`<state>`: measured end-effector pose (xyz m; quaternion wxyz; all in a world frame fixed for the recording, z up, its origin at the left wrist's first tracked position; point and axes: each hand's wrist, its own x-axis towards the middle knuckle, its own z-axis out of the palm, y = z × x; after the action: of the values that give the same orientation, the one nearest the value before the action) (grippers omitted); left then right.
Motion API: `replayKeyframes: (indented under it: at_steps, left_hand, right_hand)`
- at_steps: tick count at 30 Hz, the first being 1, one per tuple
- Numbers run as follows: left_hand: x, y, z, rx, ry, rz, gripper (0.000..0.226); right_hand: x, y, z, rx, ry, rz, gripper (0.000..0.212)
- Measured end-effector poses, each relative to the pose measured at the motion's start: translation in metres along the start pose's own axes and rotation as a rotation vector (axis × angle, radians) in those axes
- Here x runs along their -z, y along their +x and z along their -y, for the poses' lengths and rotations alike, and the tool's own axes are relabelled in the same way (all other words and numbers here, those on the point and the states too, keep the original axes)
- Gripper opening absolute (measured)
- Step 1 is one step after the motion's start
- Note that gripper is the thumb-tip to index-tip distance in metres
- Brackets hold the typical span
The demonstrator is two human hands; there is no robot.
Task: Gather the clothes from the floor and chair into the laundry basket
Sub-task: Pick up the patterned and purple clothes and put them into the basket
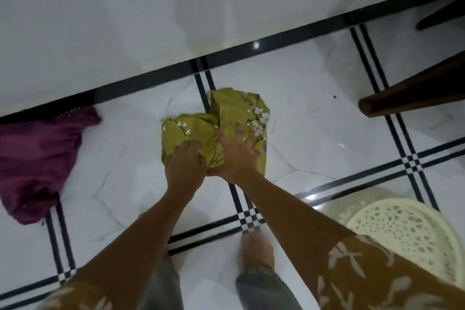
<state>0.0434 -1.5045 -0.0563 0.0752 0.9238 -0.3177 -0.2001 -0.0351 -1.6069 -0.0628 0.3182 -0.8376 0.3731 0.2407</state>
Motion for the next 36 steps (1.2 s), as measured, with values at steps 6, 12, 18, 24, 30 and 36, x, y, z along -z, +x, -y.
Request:
replayKeyframes:
  at_steps: [6, 12, 18, 24, 30, 36]
  left_hand:
    - [-0.065, 0.052, 0.046, -0.005, -0.068, -0.046, 0.054]
    - [-0.087, 0.078, 0.102, 0.041, -0.087, -0.091, 0.033]
    - [-0.026, 0.067, 0.171, 0.288, -0.302, -0.343, 0.024]
    - [0.063, 0.04, 0.281, 0.555, -0.421, -0.565, 0.031]
    - [0.085, 0.019, 0.41, 0.8, -0.141, -0.063, 0.06]
    - [0.037, 0.041, 0.486, 0.857, -0.43, 0.043, 0.111]
  right_hand:
    - [-0.063, 0.093, 0.012, -0.128, -0.1, -0.014, 0.108]
    - [-0.1, 0.138, 0.03, -0.157, -0.109, 0.076, 0.057]
    - [-0.112, 0.095, 0.146, 0.225, 0.455, -0.079, 0.012]
    - [-0.11, 0.061, 0.279, 0.277, 0.618, -0.09, 0.033]
    - [-0.125, 0.079, 0.347, 0.289, 0.487, -0.067, 0.075]
    - [-0.178, 0.135, 0.372, 0.199, 0.503, -0.003, 0.073]
